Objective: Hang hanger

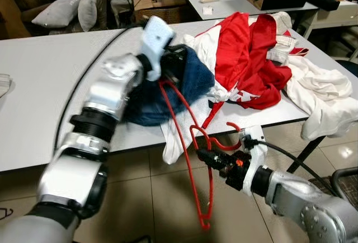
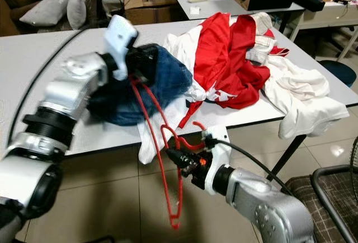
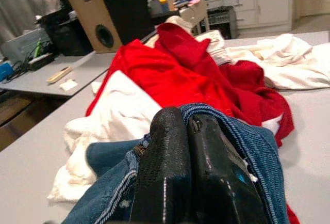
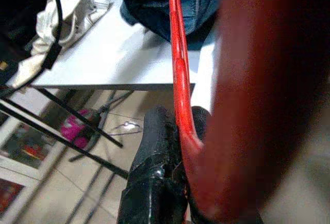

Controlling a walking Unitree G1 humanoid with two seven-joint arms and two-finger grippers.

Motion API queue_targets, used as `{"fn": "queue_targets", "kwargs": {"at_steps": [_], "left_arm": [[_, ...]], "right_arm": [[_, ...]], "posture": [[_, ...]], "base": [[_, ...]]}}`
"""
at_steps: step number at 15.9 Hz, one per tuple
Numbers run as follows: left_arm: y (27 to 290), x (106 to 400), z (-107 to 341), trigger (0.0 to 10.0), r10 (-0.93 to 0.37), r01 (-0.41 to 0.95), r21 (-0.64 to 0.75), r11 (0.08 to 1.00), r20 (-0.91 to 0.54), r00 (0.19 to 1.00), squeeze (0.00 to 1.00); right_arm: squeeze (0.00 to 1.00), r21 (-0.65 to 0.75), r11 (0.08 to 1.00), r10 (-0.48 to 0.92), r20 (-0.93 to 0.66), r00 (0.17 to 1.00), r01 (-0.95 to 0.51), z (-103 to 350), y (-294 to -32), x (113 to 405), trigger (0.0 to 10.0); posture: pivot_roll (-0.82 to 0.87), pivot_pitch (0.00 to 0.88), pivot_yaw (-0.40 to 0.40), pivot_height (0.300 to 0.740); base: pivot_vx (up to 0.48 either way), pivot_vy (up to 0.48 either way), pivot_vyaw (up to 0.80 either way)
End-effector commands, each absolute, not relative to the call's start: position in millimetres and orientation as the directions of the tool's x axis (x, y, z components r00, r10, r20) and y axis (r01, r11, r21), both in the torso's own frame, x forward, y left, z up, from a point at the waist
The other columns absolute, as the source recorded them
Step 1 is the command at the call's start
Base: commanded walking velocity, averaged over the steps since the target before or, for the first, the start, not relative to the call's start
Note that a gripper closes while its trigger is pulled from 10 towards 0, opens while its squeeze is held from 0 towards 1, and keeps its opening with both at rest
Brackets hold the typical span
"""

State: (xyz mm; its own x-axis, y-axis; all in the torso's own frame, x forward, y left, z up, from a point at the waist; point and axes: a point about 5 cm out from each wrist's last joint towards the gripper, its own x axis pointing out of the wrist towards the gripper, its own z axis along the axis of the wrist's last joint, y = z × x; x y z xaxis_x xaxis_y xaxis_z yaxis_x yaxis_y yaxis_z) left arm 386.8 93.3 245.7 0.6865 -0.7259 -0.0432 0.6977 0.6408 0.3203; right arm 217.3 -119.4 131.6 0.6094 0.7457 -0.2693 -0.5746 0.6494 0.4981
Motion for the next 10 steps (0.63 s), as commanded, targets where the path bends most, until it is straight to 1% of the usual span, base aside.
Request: {"fn": "queue_targets", "kwargs": {"at_steps": [1, 3, 5, 6, 7, 8, 9, 10], "left_arm": [[84.8, 385.5, 255.4, 0.0, -0.741, 0.696, 0.365, 0.619, -0.024, 0.671, 0.00], [77.2, 384.1, 253.2, 0.0, -0.747, 0.697, 0.377, 0.609, -0.022, 0.665, 0.00], [75.5, 382.7, 251.4, 0.0, -0.756, 0.704, 0.383, 0.598, -0.021, 0.654, 0.00], [76.1, 379.0, 244.1, 10.0, -0.774, 0.720, 0.410, 0.560, -0.052, 0.631, 0.00], [77.4, 373.8, 237.3, 10.0, -0.801, 0.746, 0.429, 0.509, -0.082, 0.593, 0.00], [78.3, 371.6, 235.0, 10.0, -0.810, 0.754, 0.438, 0.490, -0.091, 0.579, 0.00], [80.6, 364.8, 226.5, 10.0, -0.831, 0.789, 0.440, 0.429, -0.152, 0.536, 1.00], [83.5, 356.7, 216.8, 10.0, -0.848, 0.833, 0.413, 0.368, -0.218, 0.483, 1.00]], "right_arm": [[0.00, 0.549, 0.639, 0.746, -0.272, 0.607, -0.539, 130.5, -119.5, 219.4, 10.0], [0.00, 0.648, 0.617, 0.724, -0.243, 0.646, -0.448, 131.7, -123.1, 227.1, 10.0], [0.00, 0.704, 0.575, 0.716, -0.185, 0.674, -0.417, 137.3, -125.3, 230.8, 10.0], [0.00, 0.735, 0.558, 0.695, -0.161, 0.701, -0.385, 139.5, -127.6, 232.8, 10.0], [0.00, 0.760, 0.551, 0.671, -0.156, 0.725, -0.346, 139.6, -129.9, 233.6, 10.0], [0.00, 0.769, 0.549, 0.660, -0.159, 0.734, -0.327, 139.5, -130.7, 233.7, 10.0], [0.00, 0.780, 0.551, 0.643, -0.170, 0.747, -0.297, 139.1, -133.1, 233.2, 10.0], [0.00, 0.794, 0.545, 0.629, -0.175, 0.757, -0.269, 139.3, -133.3, 232.1, 10.0]], "posture": [[-0.05, 0.000, 0.048, 0.740], [-0.06, 0.000, 0.036, 0.740], [-0.06, 0.000, 0.032, 0.740], [-0.06, 0.000, 0.032, 0.740], [-0.06, 0.000, 0.033, 0.740], [-0.06, 0.000, 0.033, 0.740], [-0.06, 0.000, 0.034, 0.740], [-0.07, 0.000, 0.034, 0.740]], "base": [[0.000, 0.000, 0.00], [0.000, 0.000, 0.00], [0.000, 0.000, 0.00], [0.000, 0.000, 0.00], [0.000, 0.000, 0.00], [0.000, 0.000, 0.00], [0.000, 0.000, 0.00], [0.000, 0.000, 0.00]]}}
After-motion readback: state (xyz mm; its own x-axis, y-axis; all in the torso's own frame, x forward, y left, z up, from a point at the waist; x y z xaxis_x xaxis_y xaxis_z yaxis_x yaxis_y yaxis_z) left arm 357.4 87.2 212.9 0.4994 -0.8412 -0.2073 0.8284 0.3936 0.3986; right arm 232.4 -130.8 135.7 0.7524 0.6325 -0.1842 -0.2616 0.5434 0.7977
